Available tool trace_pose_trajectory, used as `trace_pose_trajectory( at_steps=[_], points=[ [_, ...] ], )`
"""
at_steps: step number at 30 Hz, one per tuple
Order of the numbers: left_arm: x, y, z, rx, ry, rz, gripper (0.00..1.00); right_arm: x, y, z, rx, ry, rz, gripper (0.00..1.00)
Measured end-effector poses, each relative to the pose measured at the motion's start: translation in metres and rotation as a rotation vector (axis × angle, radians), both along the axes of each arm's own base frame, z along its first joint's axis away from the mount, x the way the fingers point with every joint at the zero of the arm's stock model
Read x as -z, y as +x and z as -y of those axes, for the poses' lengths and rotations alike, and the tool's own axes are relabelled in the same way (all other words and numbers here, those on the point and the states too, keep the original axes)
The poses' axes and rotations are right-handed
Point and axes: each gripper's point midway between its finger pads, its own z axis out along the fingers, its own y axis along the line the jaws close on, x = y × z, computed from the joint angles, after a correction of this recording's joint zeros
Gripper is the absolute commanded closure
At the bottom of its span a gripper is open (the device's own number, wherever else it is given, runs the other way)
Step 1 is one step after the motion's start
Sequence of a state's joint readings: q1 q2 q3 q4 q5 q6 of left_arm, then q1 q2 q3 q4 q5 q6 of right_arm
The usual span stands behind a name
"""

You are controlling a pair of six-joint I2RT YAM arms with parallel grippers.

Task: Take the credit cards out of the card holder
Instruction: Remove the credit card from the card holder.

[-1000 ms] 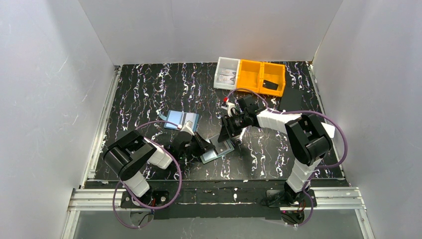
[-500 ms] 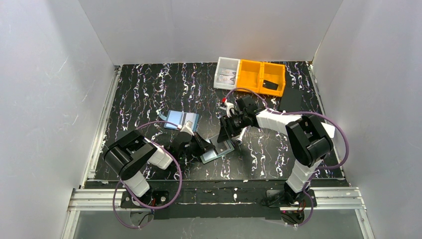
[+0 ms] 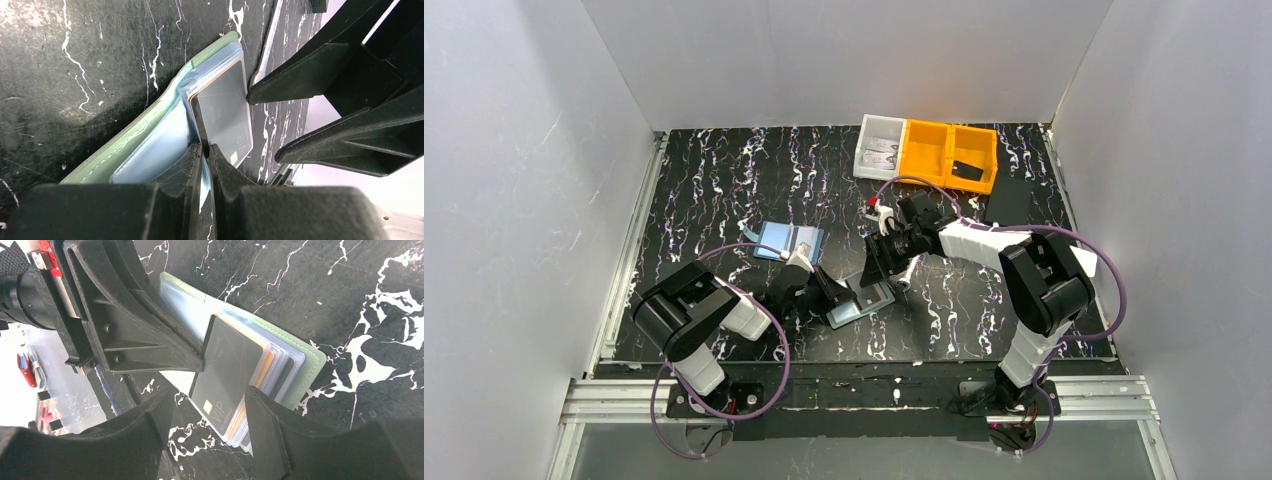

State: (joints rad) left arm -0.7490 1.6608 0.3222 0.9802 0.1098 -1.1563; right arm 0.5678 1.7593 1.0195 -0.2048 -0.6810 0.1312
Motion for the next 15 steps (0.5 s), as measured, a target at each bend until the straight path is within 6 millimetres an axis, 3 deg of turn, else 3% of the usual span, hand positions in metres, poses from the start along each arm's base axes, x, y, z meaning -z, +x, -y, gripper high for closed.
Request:
trace_pose_trajectory(
  at_steps=[6, 15],
  points=[
    [0.001, -0.001, 0.000, 0.007, 0.003, -0.001, 0.77, -0.002, -0.002, -0.005, 0.003, 0.032, -0.039, 0.37],
    [-0.005, -0.002, 0.004, 0.036, -0.025, 0.014, 0.59, -0.007, -0.014, -0.012, 0.002, 0.114, -0.138, 0.38]
  ],
)
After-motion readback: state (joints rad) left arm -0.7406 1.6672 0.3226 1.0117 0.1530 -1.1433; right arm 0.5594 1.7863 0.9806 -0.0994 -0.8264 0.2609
